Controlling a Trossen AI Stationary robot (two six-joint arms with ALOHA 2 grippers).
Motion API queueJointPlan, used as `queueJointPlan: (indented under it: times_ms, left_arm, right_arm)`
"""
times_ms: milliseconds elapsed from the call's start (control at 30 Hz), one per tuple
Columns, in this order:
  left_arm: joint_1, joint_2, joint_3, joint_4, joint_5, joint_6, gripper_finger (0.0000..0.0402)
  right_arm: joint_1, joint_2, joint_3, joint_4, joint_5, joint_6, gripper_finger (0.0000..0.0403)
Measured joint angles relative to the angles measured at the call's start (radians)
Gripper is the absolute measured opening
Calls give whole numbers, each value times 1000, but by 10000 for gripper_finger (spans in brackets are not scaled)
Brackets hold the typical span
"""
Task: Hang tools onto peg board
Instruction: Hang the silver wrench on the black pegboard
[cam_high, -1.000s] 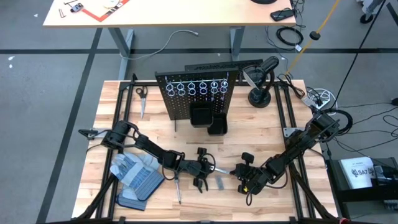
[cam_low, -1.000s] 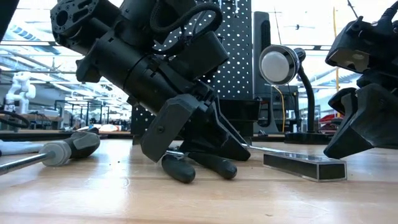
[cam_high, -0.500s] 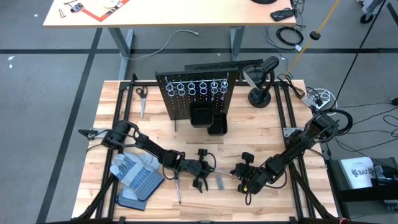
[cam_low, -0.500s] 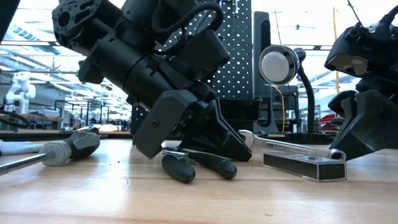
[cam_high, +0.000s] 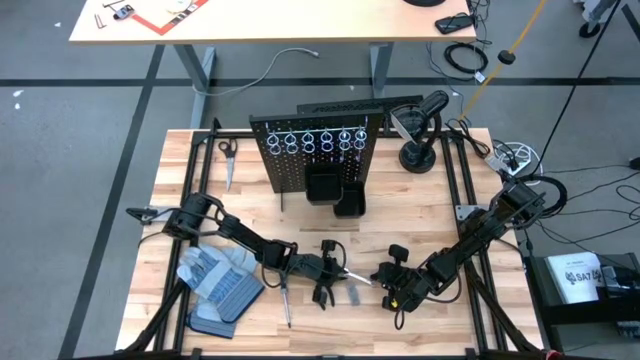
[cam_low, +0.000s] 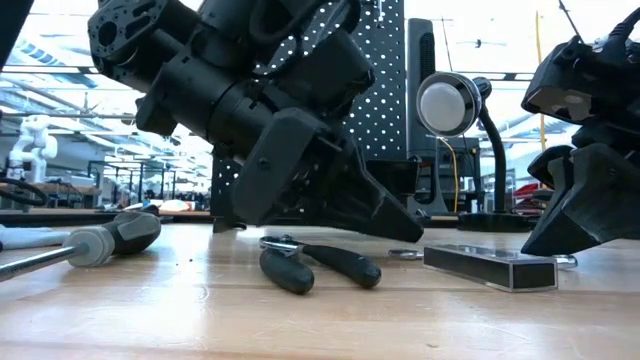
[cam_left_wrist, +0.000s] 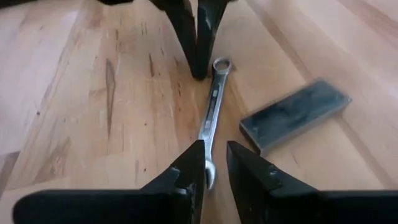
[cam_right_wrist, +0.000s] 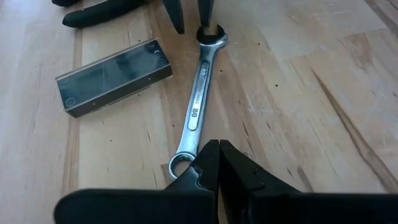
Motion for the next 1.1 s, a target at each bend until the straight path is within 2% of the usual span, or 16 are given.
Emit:
queueJointPlan:
  times_ms: [200,467,600,800,1100]
  left_arm:
    - [-1,0,0,-49,-63,7,80]
    - [0,0,0,-52,-69,6,115]
    - [0,0,0,-56,-70,6,119]
    - [0,0,0,-58,-72,4,119]
    - [2,0,0,-60,-74,-20,119]
  right_arm:
    - [0,0,0,0,0,2,0]
    - [9,-20,5,12,44,-52,0]
    - [26,-51,23,17,79,-111,0]
    - [36,-59,27,-28,5,-93,0]
    - [55,-58,27,-67,-18,-51,0]
